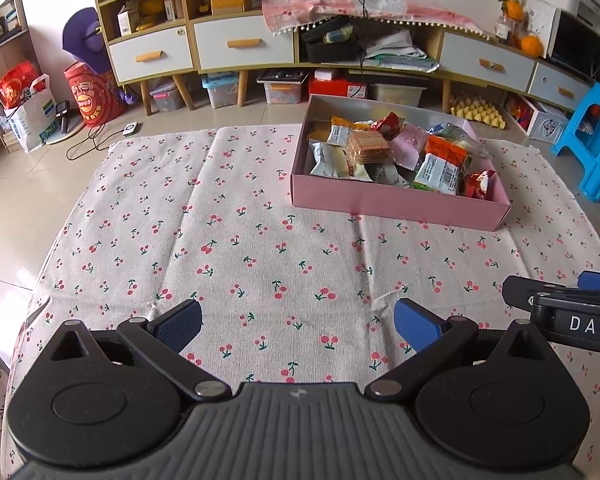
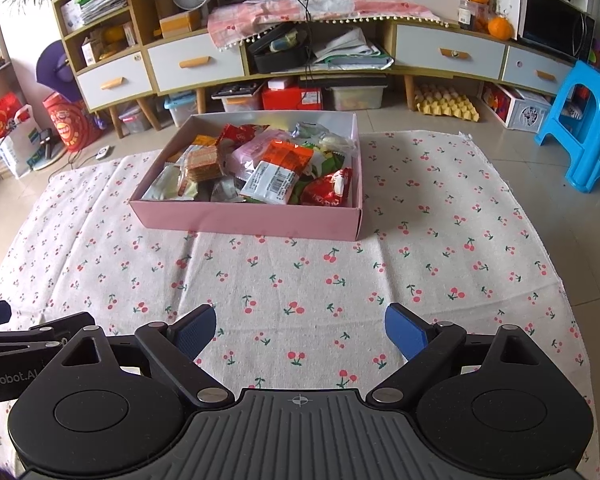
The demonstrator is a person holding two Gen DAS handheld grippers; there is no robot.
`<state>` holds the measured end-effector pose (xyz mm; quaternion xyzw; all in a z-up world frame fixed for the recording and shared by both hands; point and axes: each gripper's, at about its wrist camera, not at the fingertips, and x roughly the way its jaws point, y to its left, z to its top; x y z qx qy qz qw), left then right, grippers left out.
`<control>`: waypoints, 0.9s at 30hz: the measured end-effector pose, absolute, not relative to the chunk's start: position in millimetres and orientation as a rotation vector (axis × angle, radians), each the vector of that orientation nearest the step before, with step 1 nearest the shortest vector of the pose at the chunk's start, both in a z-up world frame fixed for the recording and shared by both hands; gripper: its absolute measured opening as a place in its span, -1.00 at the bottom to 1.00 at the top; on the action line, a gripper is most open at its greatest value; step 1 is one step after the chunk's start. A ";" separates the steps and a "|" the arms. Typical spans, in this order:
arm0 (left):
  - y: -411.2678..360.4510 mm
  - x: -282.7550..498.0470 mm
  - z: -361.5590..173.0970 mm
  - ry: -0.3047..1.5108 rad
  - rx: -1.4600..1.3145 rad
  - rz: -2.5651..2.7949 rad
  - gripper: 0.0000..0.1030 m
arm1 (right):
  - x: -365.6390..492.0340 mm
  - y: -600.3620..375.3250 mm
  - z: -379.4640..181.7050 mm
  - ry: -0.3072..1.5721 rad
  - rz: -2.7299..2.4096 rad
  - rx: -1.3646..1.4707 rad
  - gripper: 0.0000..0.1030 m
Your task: Organize snacks
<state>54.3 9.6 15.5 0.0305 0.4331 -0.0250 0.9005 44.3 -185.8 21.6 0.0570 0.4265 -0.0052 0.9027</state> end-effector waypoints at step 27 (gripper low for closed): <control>6.9 52.5 15.2 0.903 0.064 -0.059 0.99 | 44.2 -182.2 19.9 0.888 -0.005 0.116 0.81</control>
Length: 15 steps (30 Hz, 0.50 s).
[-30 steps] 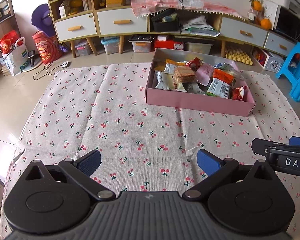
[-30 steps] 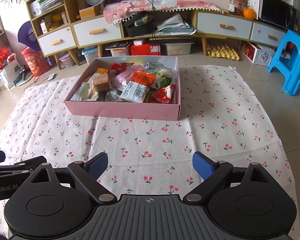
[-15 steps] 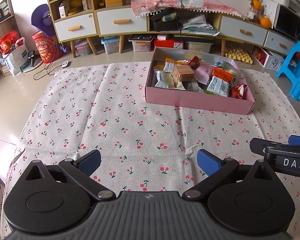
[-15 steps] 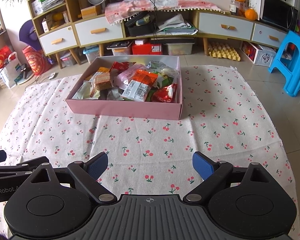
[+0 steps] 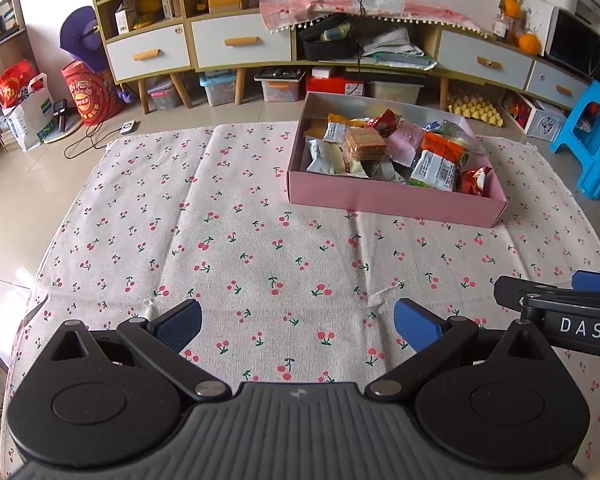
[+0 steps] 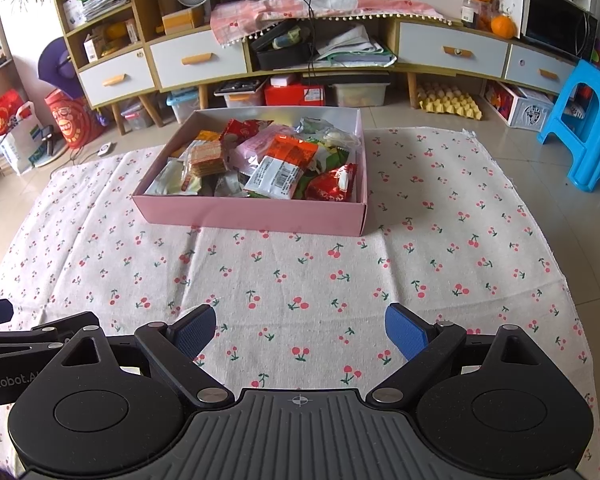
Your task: Organize snacks
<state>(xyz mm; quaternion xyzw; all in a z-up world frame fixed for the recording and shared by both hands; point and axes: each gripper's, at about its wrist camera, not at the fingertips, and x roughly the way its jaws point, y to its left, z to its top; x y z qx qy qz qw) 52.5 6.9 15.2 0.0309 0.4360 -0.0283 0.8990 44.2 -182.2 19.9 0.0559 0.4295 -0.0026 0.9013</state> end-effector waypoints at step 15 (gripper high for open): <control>6.0 52.2 15.4 0.906 0.067 -0.060 0.99 | 44.0 -181.4 18.9 0.895 -0.006 0.115 0.82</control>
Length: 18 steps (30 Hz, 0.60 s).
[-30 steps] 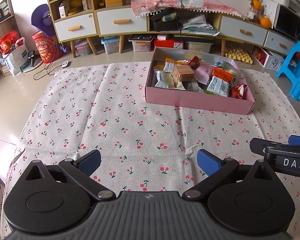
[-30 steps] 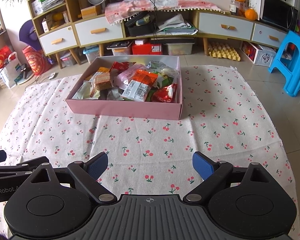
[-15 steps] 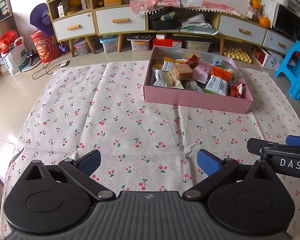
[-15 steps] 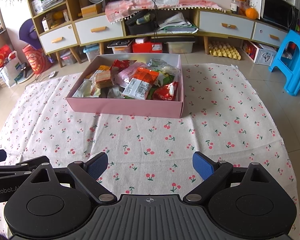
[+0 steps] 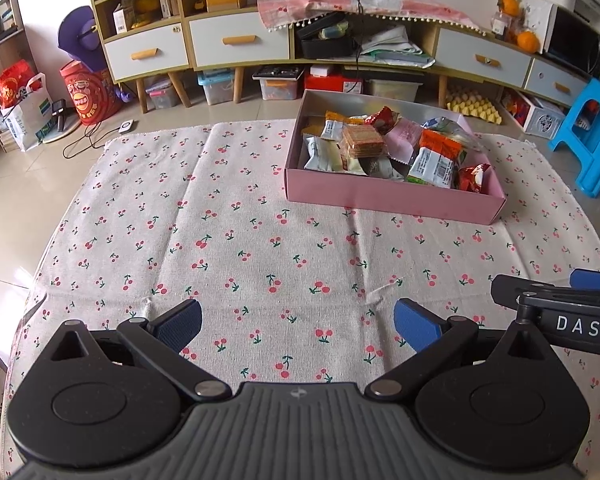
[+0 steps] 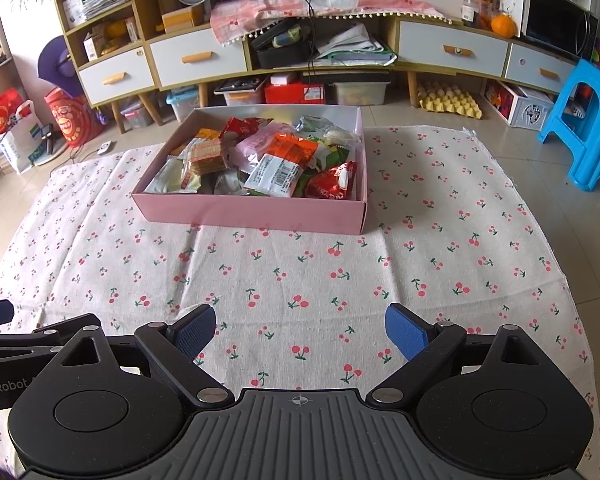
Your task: Organize snacks
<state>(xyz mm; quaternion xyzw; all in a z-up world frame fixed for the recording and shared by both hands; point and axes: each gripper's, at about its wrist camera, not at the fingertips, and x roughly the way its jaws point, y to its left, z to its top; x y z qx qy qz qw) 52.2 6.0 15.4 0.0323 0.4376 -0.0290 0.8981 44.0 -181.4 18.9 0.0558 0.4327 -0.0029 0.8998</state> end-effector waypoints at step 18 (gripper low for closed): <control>4.9 51.5 14.4 0.907 0.067 -0.059 0.99 | 44.0 -181.6 19.0 0.898 -0.005 0.119 0.82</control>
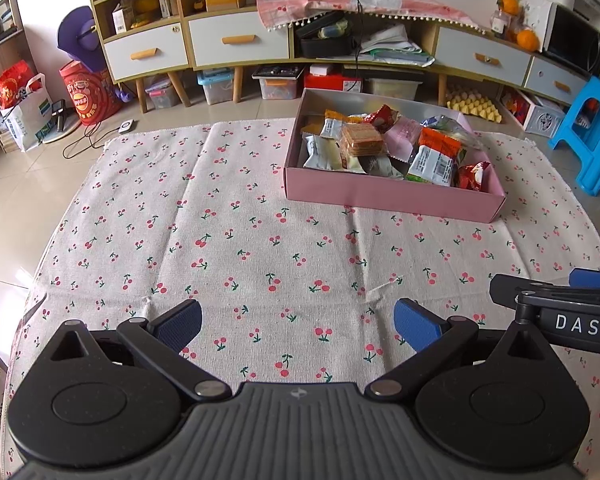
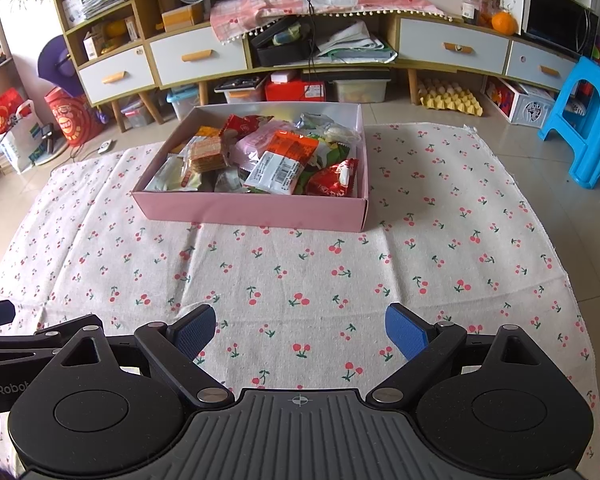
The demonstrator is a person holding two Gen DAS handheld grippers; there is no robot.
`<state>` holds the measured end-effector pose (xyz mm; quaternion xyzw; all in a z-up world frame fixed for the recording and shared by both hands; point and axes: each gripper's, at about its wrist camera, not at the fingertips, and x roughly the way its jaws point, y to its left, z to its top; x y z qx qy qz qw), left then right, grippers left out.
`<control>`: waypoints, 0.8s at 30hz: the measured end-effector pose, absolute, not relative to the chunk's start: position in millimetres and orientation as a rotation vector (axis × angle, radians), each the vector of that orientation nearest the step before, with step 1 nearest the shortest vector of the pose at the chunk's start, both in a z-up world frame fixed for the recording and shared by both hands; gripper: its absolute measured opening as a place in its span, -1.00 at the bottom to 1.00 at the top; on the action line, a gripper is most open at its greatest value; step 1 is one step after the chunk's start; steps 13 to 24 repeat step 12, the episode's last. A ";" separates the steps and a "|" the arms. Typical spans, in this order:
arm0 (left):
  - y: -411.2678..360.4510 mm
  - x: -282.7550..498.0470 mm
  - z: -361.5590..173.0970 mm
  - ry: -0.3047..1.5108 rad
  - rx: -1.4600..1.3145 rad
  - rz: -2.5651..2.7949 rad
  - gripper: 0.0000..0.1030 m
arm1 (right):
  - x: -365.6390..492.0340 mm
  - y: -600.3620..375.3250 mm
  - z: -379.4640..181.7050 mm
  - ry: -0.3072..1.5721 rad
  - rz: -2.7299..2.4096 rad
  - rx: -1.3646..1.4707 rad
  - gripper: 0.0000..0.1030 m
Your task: Organize snacks
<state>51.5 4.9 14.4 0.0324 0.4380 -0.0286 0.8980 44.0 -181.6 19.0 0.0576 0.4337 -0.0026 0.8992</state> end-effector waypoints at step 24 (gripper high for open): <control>3.1 50.3 12.9 0.908 0.074 -0.064 0.99 | 43.2 -180.3 14.9 0.902 -0.005 0.117 0.82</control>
